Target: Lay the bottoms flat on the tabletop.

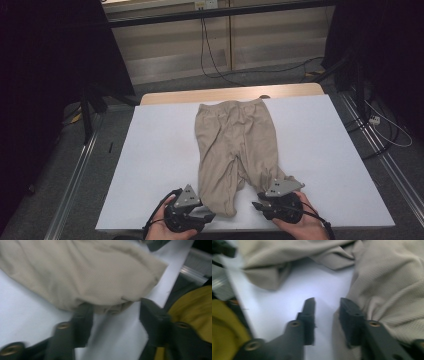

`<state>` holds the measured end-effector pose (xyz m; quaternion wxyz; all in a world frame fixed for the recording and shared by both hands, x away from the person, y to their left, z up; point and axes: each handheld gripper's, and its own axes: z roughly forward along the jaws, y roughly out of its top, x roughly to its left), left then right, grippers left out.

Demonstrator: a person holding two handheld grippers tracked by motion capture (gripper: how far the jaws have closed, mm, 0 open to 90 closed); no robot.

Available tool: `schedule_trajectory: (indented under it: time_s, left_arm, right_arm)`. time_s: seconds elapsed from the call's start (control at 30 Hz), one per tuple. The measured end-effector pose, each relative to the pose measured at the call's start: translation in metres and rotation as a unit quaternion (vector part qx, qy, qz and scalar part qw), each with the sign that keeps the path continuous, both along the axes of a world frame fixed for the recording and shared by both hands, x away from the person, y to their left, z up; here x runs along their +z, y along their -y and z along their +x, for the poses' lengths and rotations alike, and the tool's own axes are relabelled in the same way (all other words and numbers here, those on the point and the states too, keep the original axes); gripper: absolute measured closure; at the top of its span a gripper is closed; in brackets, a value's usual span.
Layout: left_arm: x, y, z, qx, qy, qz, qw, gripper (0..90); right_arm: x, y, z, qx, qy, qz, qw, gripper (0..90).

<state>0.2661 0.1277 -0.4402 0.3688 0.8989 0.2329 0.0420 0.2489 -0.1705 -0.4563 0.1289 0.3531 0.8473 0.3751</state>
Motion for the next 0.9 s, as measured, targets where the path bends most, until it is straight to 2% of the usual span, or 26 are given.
schedule_trajectory:
  time_s: [0.07,0.13,0.17,0.23,0.3,0.33,0.4,0.47,0.53,0.57,0.63,0.67,0.8,0.83,0.9]
  left_arm:
    - [-0.003,0.007,0.002,-0.01,0.012,0.009,0.9998,31.7]
    - [-0.005,0.015,0.004,-0.011,0.026,0.012,0.9995,27.8]
    - [-0.006,0.019,0.007,-0.024,0.033,0.025,0.9989,26.5]
    - [-0.01,0.026,0.011,-0.023,0.04,0.033,0.9984,25.6]
    - [-0.007,0.031,0.016,-0.01,0.037,0.036,0.9986,32.7]
    - [-0.005,0.032,0.02,-0.003,0.034,0.031,0.9989,45.5]
    - [-0.001,0.031,0.029,0.009,0.026,0.01,0.9996,74.0]
    - [0.006,0.029,0.039,0.02,0.015,-0.016,0.9996,77.6]
    - [0.015,0.026,0.048,0.031,0.008,-0.045,0.9984,77.9]
    - [0.02,0.024,0.053,0.037,0.002,-0.062,0.9974,77.9]
    - [0.026,0.021,0.059,0.048,0.001,-0.082,0.9955,77.9]
    - [0.032,0.02,0.063,0.054,0.004,-0.091,0.9944,77.9]
    - [0.045,0.02,0.073,0.062,0.008,-0.109,0.9921,77.9]
    - [0.048,0.021,0.075,0.06,0.004,-0.116,0.9914,77.9]
    - [0.052,0.023,0.079,0.06,0.009,-0.123,0.9906,77.9]
  right_arm:
    - [-0.001,-0.001,0.004,-0.016,0.02,-0.009,0.9996,56.9]
    - [-0.002,-0.002,0.01,-0.034,0.038,-0.023,0.9984,50.6]
    - [-0.002,-0.002,0.012,-0.039,0.042,-0.031,0.9978,46.5]
    - [-0.004,0.002,0.019,-0.056,0.047,-0.033,0.9968,43.9]
    - [-0.004,0.006,0.024,-0.067,0.042,-0.026,0.9965,45.6]
    - [-0.005,0.008,0.026,-0.072,0.042,-0.025,0.9962,45.4]
    - [-0.005,0.011,0.03,-0.069,0.028,-0.015,0.9971,47.8]
    - [-0.004,0.013,0.031,-0.075,0.03,-0.015,0.9967,63.2]
    - [-0.003,0.017,0.033,-0.077,0.03,-0.018,0.9964,70.6]
    - [-0.002,0.019,0.034,-0.077,0.029,-0.012,0.9966,73.0]
    - [0.002,0.022,0.033,-0.07,0.028,0.01,0.9971,78.6]
    - [0.005,0.021,0.031,-0.062,0.034,0.016,0.9974,80.1]
    - [0.019,0.008,0.023,-0.035,0.056,0.046,0.9967,77.6]
    - [0.02,0.005,0.023,-0.029,0.059,0.046,0.9968,75.2]
    - [0.021,-0.006,0.026,-0.014,0.059,0.053,0.9967,64.4]
